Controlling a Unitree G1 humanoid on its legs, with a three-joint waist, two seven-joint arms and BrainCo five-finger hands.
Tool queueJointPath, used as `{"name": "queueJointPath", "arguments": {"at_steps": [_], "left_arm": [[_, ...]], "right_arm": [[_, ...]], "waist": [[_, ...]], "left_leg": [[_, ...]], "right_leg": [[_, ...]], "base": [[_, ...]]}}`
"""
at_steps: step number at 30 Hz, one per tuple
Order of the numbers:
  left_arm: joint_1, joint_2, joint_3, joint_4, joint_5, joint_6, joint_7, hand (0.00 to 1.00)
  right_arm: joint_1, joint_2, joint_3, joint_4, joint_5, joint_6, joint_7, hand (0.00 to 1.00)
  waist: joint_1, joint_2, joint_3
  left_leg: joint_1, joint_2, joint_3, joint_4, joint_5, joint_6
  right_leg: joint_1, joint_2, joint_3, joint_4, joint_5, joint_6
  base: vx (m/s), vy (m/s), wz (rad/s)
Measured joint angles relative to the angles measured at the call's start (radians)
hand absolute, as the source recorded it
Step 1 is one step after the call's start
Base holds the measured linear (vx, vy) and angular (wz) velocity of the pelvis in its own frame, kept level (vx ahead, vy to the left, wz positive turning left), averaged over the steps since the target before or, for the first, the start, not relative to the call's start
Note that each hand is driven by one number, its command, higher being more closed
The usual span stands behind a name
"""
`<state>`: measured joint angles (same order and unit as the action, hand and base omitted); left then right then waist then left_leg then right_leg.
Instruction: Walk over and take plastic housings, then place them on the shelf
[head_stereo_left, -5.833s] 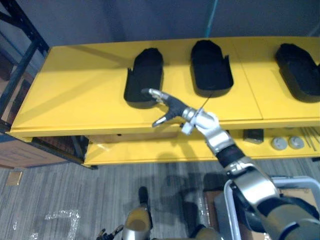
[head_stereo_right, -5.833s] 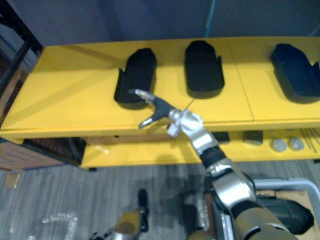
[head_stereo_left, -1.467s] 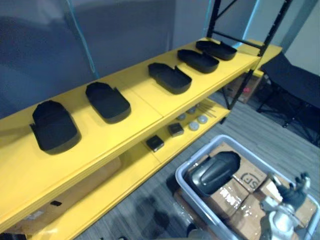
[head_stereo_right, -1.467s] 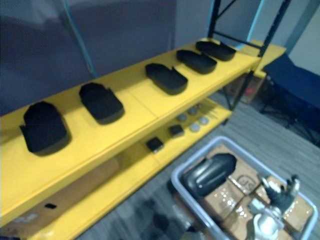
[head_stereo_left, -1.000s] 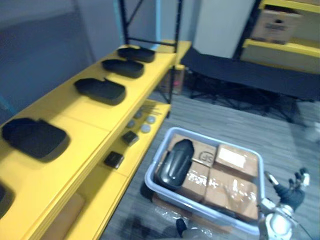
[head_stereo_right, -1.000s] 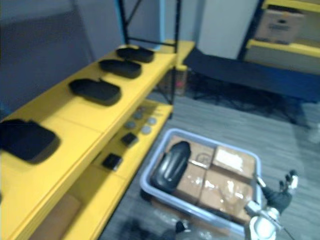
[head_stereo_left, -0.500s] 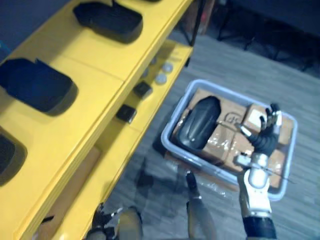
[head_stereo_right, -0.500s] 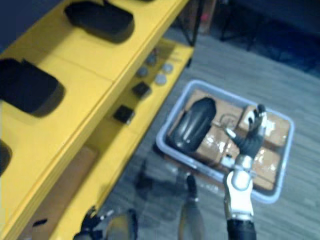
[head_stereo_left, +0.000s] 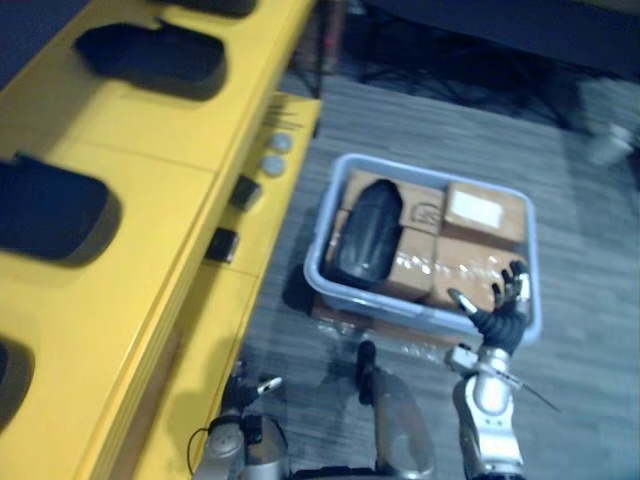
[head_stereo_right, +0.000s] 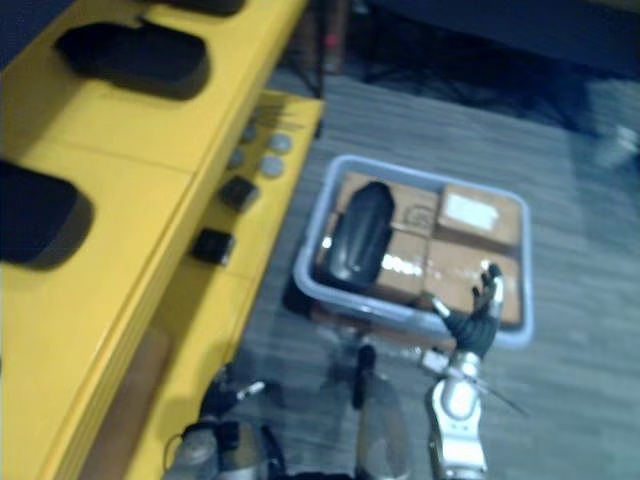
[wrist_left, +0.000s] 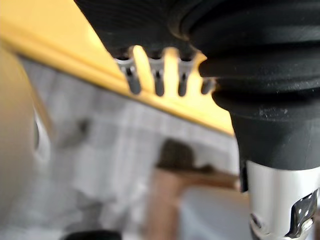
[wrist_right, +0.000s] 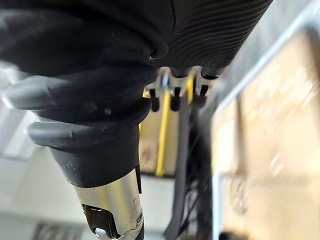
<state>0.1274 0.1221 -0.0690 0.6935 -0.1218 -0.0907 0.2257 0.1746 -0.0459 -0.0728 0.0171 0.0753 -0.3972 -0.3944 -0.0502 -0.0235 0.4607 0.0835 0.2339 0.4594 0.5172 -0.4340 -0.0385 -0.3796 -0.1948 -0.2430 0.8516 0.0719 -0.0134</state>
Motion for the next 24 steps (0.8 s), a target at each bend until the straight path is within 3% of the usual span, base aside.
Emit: {"name": "queueJointPath", "arguments": {"at_steps": [2,4,5,6,8,9,10,12,14,15,17,19,24], "left_arm": [[0.001,0.009,0.033,-0.004,0.003,-0.001,0.000,0.00],[-0.001,0.003,0.069,0.021,0.002,0.000,-0.002,0.00],[0.001,0.001,0.069,0.026,-0.002,-0.001,-0.003,0.00],[0.000,-0.004,0.071,0.026,-0.037,-0.003,-0.005,0.00],[0.001,0.003,0.091,0.040,-0.066,-0.001,-0.011,0.00],[0.005,0.017,0.103,0.053,-0.076,0.001,-0.011,0.00],[0.002,0.020,0.117,0.056,-0.079,0.004,-0.011,0.00],[0.003,0.002,0.134,0.075,-0.098,0.003,-0.005,0.00],[0.006,-0.022,0.135,0.096,-0.154,-0.011,0.005,0.00],[0.007,-0.023,0.135,0.096,-0.157,-0.016,0.004,0.00],[0.024,-0.032,0.131,0.092,-0.140,-0.091,-0.026,0.00],[0.027,-0.035,0.122,0.091,-0.137,-0.125,-0.036,0.00],[0.027,-0.053,0.085,0.070,-0.147,-0.131,-0.056,0.00]], "right_arm": [[-0.008,-0.001,0.015,0.000,0.000,-0.013,-0.001,0.00],[-0.071,-0.007,0.043,0.001,-0.002,-0.021,0.000,0.00],[-0.086,-0.008,0.048,0.000,-0.003,-0.022,0.000,0.00],[-0.106,-0.017,0.050,0.003,-0.011,-0.021,0.000,0.00],[-0.117,-0.021,0.065,0.008,-0.013,-0.014,0.000,0.00],[-0.116,-0.020,0.073,0.008,-0.015,-0.006,0.000,0.00],[-0.120,-0.026,0.073,0.008,-0.017,0.018,0.002,0.00],[-0.143,-0.045,0.057,0.008,-0.016,0.053,0.008,0.00],[-0.123,-0.068,0.013,0.012,-0.010,0.091,0.024,0.00],[-0.122,-0.073,0.008,0.015,-0.010,0.092,0.026,0.00],[-0.132,-0.106,-0.044,0.043,-0.006,0.091,0.052,0.00],[-0.164,-0.132,-0.095,0.043,0.033,0.088,0.075,0.00],[-0.353,-0.236,-0.147,0.199,0.129,0.105,0.112,0.00]], "waist": [[0.016,-0.022,-0.014],[0.024,-0.012,-0.018],[0.024,-0.010,-0.021],[0.032,-0.015,-0.021],[0.039,-0.020,-0.030],[0.039,-0.034,-0.041],[0.039,-0.038,-0.043],[0.037,0.003,-0.027],[0.030,0.029,-0.034],[0.030,0.029,-0.034],[0.028,0.032,-0.034],[0.022,0.042,-0.028],[0.017,0.068,-0.014]], "left_leg": [[-0.018,-0.007,0.040,-0.024,0.026,-0.004],[-0.014,-0.009,0.077,-0.117,0.085,0.005],[-0.016,-0.008,0.094,-0.131,0.095,-0.001],[-0.020,-0.008,0.125,-0.126,0.098,-0.003],[-0.034,0.000,0.140,-0.103,0.098,-0.004],[-0.057,0.004,0.138,-0.085,0.097,-0.006],[-0.082,0.014,0.136,-0.070,0.105,-0.019],[-0.090,0.047,0.130,-0.066,0.118,-0.039],[-0.084,0.045,0.117,-0.075,0.143,-0.039],[-0.084,0.041,0.113,-0.078,0.148,-0.036],[-0.085,0.006,0.069,-0.127,0.184,-0.037],[-0.086,-0.021,0.068,-0.177,0.197,-0.042],[-0.115,-0.092,0.005,-0.203,0.220,-0.029]], "right_leg": [[0.020,-0.011,-0.032,-0.045,-0.018,0.001],[0.068,0.033,-0.090,-0.249,-0.023,-0.003],[0.071,0.039,-0.093,-0.277,-0.040,-0.010],[0.072,0.009,-0.098,-0.267,-0.093,-0.011],[0.111,-0.034,-0.110,-0.329,-0.101,0.034],[0.146,-0.047,-0.107,-0.430,-0.093,0.102],[0.173,-0.016,-0.116,-0.515,-0.120,0.098],[0.171,0.029,-0.112,-0.549,-0.095,0.082],[0.170,0.042,-0.102,-0.548,-0.099,0.067],[0.170,0.042,-0.099,-0.551,-0.099,0.067],[0.161,0.041,-0.082,-0.585,-0.075,0.060],[0.145,0.036,-0.076,-0.613,-0.051,0.063],[0.116,-0.025,-0.085,-0.592,-0.033,0.076]], "base": [[-0.01,-0.042,-0.65],[-0.05,-0.061,-0.86],[-0.05,-0.058,-0.76],[-0.07,-0.100,-0.60],[-0.05,-0.124,-0.36],[0.01,-0.248,-0.14],[0.02,-0.266,-0.26],[0.01,-0.213,-0.36],[0.00,-0.130,-0.23],[-0.01,-0.123,-0.19],[-0.04,-0.072,-0.18],[-0.07,0.005,-0.10],[-0.10,0.074,0.19]]}}
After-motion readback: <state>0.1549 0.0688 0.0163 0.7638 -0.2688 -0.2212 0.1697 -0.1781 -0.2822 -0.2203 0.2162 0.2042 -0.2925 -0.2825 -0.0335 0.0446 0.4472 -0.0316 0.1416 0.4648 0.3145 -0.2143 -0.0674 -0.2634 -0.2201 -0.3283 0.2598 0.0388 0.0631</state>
